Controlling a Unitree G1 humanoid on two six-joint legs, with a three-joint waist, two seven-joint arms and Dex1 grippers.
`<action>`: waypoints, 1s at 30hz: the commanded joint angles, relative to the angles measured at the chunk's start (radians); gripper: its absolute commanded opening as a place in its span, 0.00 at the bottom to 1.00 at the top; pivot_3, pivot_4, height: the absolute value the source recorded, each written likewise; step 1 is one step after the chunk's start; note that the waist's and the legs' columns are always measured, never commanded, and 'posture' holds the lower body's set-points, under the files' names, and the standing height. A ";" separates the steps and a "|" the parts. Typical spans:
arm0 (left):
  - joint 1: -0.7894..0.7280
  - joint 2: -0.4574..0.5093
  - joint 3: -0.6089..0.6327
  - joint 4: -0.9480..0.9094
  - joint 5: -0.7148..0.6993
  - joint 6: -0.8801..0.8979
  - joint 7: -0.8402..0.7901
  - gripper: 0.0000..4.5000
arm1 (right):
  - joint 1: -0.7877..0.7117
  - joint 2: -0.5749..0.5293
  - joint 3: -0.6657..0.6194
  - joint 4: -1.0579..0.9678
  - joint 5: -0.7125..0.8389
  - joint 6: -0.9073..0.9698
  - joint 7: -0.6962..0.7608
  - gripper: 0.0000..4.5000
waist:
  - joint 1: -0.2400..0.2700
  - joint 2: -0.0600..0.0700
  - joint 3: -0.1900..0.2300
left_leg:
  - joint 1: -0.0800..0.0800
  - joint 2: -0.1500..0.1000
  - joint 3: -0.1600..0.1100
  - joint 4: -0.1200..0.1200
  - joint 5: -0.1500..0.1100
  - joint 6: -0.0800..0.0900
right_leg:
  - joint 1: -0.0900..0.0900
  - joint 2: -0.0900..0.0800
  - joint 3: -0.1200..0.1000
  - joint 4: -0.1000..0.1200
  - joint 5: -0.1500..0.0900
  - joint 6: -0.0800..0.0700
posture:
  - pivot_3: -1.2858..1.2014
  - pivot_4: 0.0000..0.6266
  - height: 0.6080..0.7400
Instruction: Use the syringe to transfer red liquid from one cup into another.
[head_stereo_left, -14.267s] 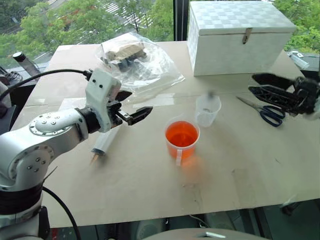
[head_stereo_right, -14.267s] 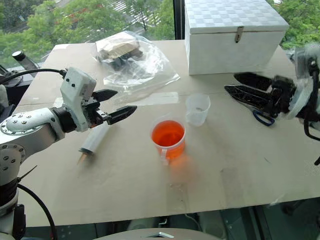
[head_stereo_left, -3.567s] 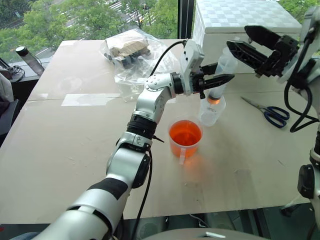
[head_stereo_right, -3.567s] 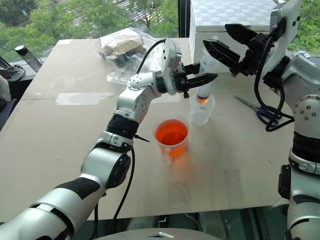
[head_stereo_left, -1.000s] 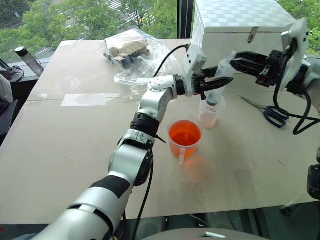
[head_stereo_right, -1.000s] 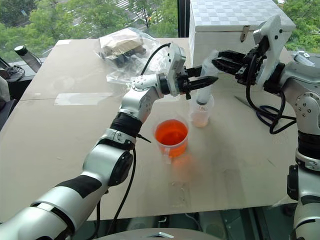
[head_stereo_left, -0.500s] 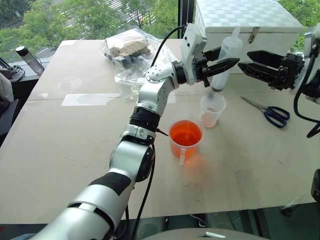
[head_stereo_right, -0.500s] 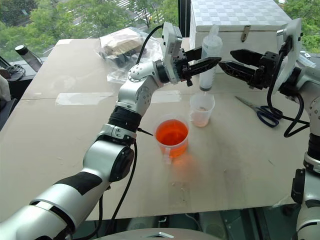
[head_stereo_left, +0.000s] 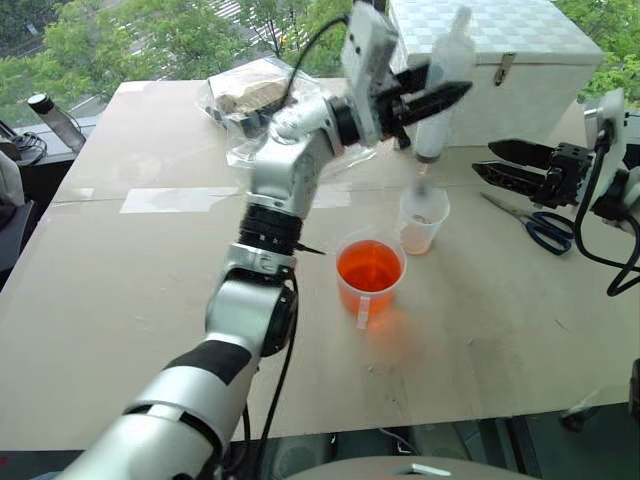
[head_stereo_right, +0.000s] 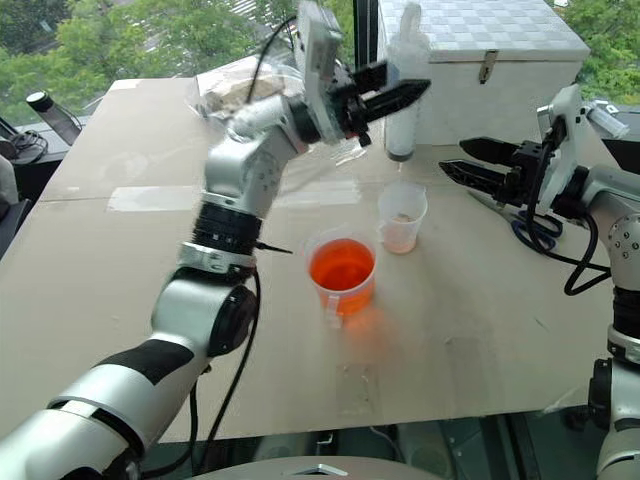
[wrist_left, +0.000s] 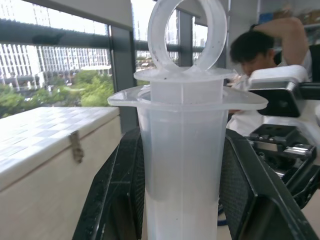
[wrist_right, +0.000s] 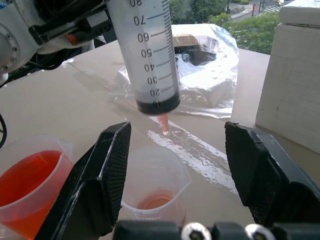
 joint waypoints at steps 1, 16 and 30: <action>-0.080 0.155 0.107 -0.187 -0.066 0.314 0.140 0.31 | -0.002 -0.017 -0.055 -0.030 0.037 0.013 -0.002 0.70 | -0.010 0.000 0.000 | 0.000 0.000 0.000 0.000 0.000 0.000 | 0.000 0.000 0.000 0.000 0.000 0.000 | 0.52 0.24 1.00; 0.669 0.539 0.409 -0.840 -0.139 1.112 0.352 0.31 | 0.567 -0.091 -0.160 -0.175 -0.073 -0.270 0.237 0.70 | 0.003 0.000 0.000 | 0.000 0.000 -0.002 0.001 0.000 0.000 | 0.001 -0.001 0.000 0.000 0.000 0.000 | 0.52 0.24 1.00; 0.942 0.447 0.395 -0.907 -0.131 0.806 0.363 0.90 | 0.632 0.003 -0.105 -0.115 -0.198 -0.467 0.170 0.74 | 0.013 0.001 -0.003 | 0.023 0.000 0.000 -0.004 0.000 -0.002 | 0.018 -0.002 0.003 -0.002 0.000 -0.001 | 0.52 0.24 1.00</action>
